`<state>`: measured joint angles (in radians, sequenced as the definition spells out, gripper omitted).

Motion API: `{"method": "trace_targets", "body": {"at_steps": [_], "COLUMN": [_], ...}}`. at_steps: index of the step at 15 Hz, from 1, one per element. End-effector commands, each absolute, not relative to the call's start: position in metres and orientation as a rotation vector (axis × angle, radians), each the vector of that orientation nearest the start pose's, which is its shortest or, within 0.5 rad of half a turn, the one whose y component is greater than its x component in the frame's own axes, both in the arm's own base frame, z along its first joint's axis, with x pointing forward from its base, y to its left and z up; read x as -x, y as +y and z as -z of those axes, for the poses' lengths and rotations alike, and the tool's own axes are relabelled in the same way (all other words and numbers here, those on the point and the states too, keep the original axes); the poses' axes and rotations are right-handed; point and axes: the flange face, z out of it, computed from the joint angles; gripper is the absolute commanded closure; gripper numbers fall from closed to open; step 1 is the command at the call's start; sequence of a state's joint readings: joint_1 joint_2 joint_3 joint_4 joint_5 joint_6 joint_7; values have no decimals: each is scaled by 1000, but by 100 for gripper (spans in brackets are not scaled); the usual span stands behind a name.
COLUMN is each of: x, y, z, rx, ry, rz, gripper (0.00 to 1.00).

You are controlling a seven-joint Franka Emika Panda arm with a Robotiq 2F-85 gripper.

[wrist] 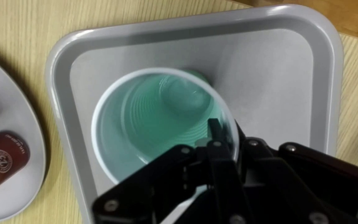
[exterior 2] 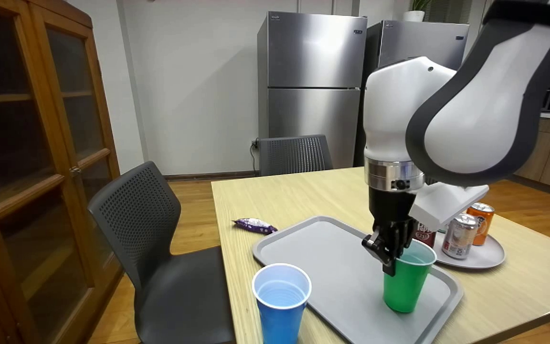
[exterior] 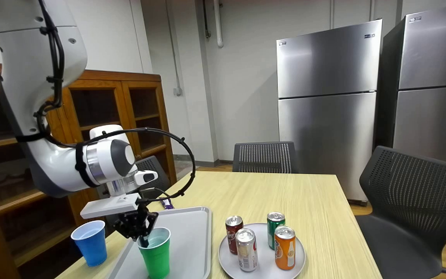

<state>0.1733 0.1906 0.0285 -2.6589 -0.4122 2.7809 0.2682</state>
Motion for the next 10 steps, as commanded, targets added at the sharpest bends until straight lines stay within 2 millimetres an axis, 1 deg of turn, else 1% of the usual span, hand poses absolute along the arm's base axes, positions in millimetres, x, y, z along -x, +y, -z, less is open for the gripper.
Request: {"method": "trace_targets", "body": {"at_steps": [1, 4, 6, 10], "x": [-399, -400, -403, -416], "y": [100, 100, 102, 110], "z": [-176, -178, -183, -200], "rx": [3255, 3258, 3258, 3257], "ry": [-500, -498, -492, -477], "rz": [-39, -33, -14, 65], "gripper": [100, 99, 99, 99]}}
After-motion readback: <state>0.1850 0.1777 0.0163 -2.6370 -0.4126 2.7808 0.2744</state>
